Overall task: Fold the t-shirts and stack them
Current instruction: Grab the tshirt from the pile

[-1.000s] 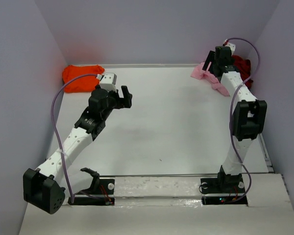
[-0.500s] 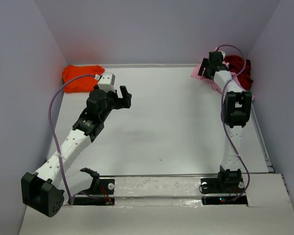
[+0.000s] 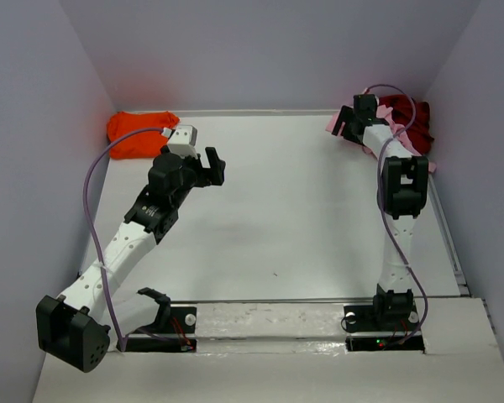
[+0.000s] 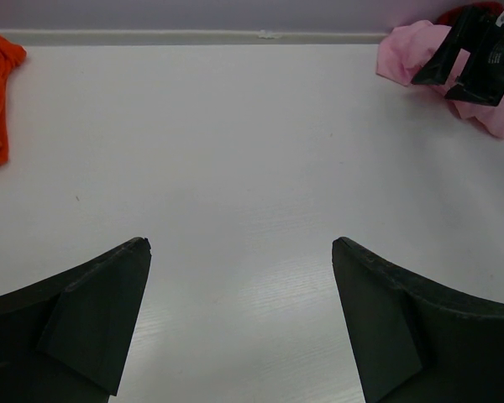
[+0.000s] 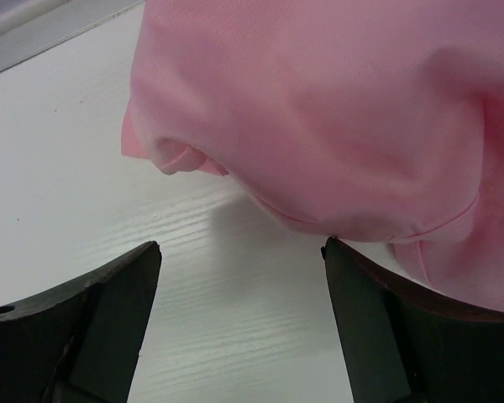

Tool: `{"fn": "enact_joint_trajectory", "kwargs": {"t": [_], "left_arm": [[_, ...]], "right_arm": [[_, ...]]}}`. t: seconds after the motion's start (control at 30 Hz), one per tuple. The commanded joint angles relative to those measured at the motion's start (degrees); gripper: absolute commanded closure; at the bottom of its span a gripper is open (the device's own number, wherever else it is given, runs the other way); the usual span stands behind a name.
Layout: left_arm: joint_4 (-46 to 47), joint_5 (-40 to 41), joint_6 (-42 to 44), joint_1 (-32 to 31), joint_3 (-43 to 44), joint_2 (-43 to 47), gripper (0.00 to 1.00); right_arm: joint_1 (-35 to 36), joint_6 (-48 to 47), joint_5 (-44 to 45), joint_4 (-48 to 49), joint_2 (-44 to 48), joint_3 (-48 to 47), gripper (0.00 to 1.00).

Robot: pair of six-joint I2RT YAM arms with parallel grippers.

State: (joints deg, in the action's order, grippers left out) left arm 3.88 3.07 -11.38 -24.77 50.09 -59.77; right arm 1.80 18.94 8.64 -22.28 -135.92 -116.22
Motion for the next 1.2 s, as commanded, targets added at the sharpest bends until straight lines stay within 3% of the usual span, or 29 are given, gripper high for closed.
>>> {"fn": "enact_joint_trajectory", "kwargs": {"t": [0.0, 0.1, 0.23, 0.77, 1.17], "left_arm": [[1.48, 0.36, 0.65, -0.27, 2.12, 1.23, 0.01], [1.39, 0.09, 0.65, -0.36, 2.30, 1.14, 0.01], [1.48, 0.09, 0.65, -0.27, 2.30, 1.41, 0.01], [1.39, 0.44, 0.83, -0.27, 2.03, 1.14, 0.01], [1.31, 0.18, 0.92, -0.27, 2.21, 0.71, 0.01]], "right_arm": [[1.62, 1.62, 0.14, 2.15, 2.93, 3.10, 0.17], [3.02, 1.45, -0.82, 5.67, 8.38, 9.07, 0.17], [3.65, 1.36, -1.17, 6.11, 10.85, 10.14, 0.16], [3.65, 0.57, -0.82, 1.28, -4.88, -5.40, 0.14], [3.12, -1.53, 1.98, -1.18, -6.64, -12.80, 0.13]]}}
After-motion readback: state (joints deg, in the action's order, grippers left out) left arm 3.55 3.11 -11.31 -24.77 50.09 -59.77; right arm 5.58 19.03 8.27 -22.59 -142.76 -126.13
